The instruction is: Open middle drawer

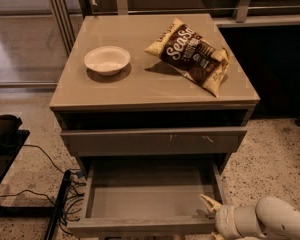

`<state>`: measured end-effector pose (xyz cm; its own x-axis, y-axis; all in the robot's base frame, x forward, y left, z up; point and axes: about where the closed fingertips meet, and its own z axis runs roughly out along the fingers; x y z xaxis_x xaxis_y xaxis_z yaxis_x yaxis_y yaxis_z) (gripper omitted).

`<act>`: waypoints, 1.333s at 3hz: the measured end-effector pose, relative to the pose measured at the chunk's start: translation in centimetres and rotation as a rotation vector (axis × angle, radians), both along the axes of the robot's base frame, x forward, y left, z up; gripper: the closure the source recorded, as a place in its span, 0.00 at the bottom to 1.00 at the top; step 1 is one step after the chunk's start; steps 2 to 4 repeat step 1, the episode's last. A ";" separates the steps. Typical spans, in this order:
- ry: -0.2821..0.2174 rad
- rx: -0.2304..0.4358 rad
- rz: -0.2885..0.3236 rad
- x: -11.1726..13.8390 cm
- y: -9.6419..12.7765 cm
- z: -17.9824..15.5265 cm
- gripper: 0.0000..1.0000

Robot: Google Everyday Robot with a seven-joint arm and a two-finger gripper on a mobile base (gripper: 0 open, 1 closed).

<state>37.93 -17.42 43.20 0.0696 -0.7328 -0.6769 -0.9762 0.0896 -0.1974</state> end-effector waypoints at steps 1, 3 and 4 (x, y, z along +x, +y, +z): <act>0.000 0.000 0.000 0.0 0.0 0.0 0.00; 0.000 0.000 0.000 0.0 0.0 0.0 0.00; 0.000 0.000 0.000 0.0 0.0 0.0 0.00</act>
Offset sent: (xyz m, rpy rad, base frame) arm 0.0000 0.0000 0.0000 0.0000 0.0000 0.0000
